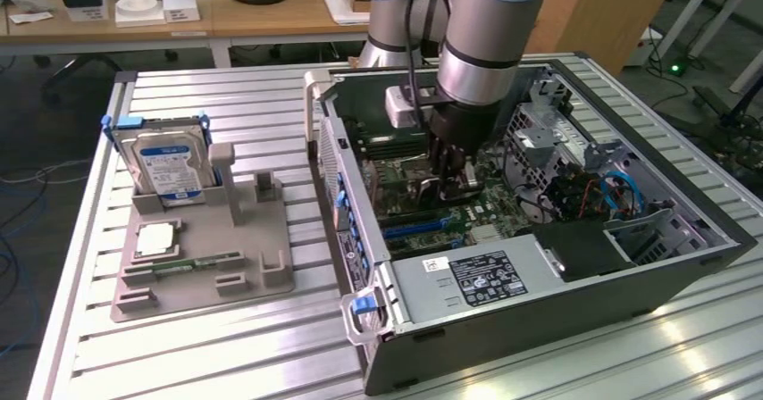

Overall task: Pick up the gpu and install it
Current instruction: 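Insert the gpu into the slot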

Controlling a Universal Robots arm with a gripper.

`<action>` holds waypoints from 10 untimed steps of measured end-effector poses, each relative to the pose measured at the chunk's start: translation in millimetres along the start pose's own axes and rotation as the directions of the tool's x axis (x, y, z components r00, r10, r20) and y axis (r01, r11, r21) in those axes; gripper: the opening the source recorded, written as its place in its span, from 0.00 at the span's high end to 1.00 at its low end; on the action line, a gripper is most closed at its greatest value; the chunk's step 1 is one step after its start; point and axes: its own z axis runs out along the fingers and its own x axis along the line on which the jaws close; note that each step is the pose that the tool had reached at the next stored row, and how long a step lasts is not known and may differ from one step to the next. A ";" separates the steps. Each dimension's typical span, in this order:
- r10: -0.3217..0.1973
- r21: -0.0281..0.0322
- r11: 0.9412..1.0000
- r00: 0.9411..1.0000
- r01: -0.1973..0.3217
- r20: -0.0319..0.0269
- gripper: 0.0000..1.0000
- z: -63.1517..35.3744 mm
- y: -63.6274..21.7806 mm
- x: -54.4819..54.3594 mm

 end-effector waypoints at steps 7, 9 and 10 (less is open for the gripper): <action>0.012 0.000 1.000 1.000 -0.012 0.000 0.72 7.7 2.3 1.4; 0.015 0.000 1.000 1.000 -0.015 -0.001 0.72 9.7 3.1 1.6; 0.016 0.000 1.000 1.000 -0.016 -0.001 0.72 10.5 3.6 1.7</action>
